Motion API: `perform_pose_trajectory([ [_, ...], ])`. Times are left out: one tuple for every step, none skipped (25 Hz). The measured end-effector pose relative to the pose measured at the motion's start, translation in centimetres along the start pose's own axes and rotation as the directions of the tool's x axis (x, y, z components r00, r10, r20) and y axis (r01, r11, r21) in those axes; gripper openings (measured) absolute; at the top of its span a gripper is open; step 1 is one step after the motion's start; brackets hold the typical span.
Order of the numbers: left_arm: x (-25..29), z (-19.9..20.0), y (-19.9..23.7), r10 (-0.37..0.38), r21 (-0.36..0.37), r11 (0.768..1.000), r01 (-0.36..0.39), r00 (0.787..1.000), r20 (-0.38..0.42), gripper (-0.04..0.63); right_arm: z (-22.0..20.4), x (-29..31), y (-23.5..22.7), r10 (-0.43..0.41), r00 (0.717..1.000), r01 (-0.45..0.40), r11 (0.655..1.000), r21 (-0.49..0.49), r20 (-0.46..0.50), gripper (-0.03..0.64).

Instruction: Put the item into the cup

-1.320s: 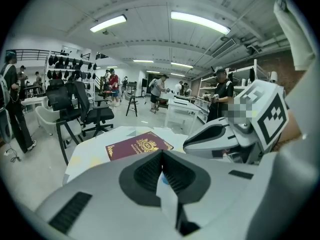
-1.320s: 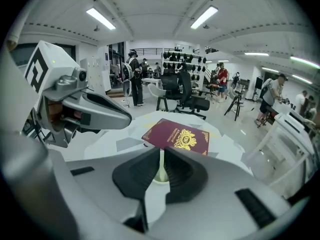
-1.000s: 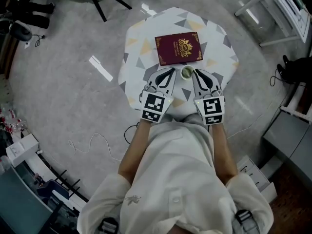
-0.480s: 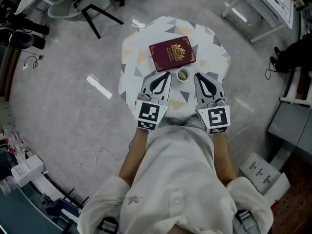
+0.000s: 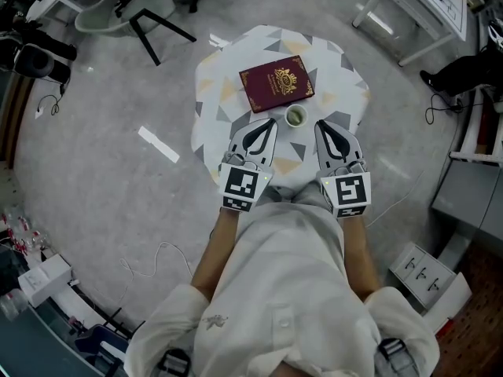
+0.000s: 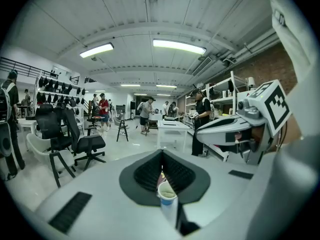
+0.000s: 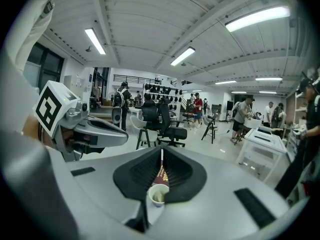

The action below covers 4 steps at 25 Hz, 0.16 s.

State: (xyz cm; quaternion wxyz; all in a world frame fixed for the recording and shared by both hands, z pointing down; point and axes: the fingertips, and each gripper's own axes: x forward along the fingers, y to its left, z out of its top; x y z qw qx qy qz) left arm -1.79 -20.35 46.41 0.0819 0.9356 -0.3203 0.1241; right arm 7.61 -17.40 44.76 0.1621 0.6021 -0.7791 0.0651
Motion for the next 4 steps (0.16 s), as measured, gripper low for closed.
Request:
perform_pose_trajectory([
  [-0.05,-0.03,-0.04,0.0,0.0,1.0,0.0,1.0,0.0,0.014,-0.02,0.01,0.06,0.001,1.0,-0.001,1.0,0.001,0.0,0.017],
  [-0.08,-0.06,-0.06,0.0,0.0,1.0,0.0,1.0,0.0,0.014,-0.04,0.03,0.11,0.003,1.0,-0.003,1.0,0.001,-0.001,0.017],
  [-0.1,-0.1,-0.07,0.001,0.0,1.0,-0.001,1.0,0.0,0.014,-0.07,0.07,0.16,0.005,1.0,-0.005,1.0,0.001,-0.002,0.017],
  [-0.12,-0.14,-0.08,0.001,-0.001,1.0,-0.001,1.0,-0.001,0.014,-0.09,0.1,0.21,0.006,1.0,-0.006,1.0,0.002,-0.003,0.017],
])
